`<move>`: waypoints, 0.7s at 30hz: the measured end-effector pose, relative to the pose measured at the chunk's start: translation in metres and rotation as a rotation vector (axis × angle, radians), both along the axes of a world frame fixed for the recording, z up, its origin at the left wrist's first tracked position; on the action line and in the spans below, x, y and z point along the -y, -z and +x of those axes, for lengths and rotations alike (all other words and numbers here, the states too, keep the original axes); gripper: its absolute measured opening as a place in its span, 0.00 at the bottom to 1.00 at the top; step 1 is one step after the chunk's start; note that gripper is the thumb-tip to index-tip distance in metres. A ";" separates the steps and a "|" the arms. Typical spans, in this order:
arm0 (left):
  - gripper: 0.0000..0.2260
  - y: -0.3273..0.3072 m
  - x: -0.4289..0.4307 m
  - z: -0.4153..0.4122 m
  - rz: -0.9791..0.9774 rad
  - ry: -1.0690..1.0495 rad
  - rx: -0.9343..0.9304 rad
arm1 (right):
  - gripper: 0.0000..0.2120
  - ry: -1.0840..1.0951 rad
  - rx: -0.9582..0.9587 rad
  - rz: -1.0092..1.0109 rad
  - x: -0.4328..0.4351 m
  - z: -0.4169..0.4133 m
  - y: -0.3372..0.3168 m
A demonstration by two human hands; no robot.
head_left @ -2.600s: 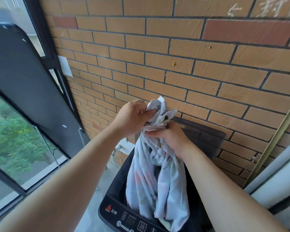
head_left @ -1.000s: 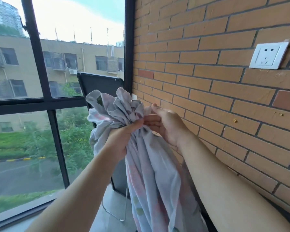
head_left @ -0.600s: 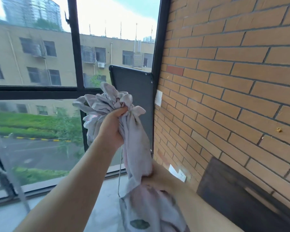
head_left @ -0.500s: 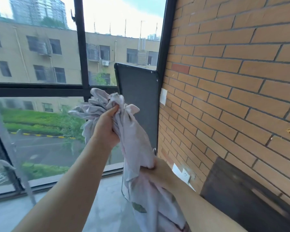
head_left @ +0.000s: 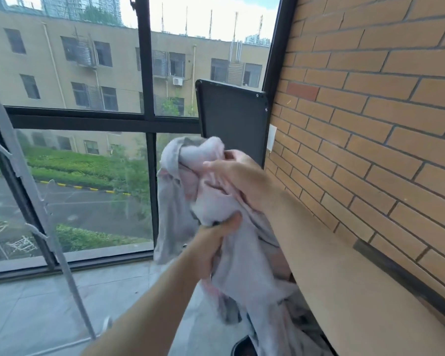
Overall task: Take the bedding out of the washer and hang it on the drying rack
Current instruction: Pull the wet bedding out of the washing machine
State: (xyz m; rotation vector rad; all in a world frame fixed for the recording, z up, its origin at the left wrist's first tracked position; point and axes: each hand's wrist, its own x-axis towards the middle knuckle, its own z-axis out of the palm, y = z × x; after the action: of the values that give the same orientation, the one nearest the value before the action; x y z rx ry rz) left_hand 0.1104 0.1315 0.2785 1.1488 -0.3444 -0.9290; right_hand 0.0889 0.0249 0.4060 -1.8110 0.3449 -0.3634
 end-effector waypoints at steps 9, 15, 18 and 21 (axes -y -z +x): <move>0.15 -0.041 0.010 0.047 -0.105 -0.204 -0.047 | 0.08 -0.537 -0.405 0.531 0.058 -0.094 0.139; 0.21 -0.076 0.018 0.050 -0.254 -0.220 0.029 | 0.09 -0.349 -0.496 0.271 0.011 -0.090 0.135; 0.22 -0.081 0.016 0.066 -0.337 -0.284 -0.084 | 0.17 0.012 -0.349 0.024 0.007 -0.072 0.135; 0.30 -0.077 0.004 0.088 -0.260 -0.212 -0.042 | 0.14 0.142 -0.155 0.003 0.008 -0.059 0.122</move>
State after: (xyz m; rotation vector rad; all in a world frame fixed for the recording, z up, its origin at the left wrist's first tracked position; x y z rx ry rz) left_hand 0.1983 0.1277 0.3553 0.9057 -0.2933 -0.6989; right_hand 0.0299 0.0165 0.2842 -1.8214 0.5842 -0.3216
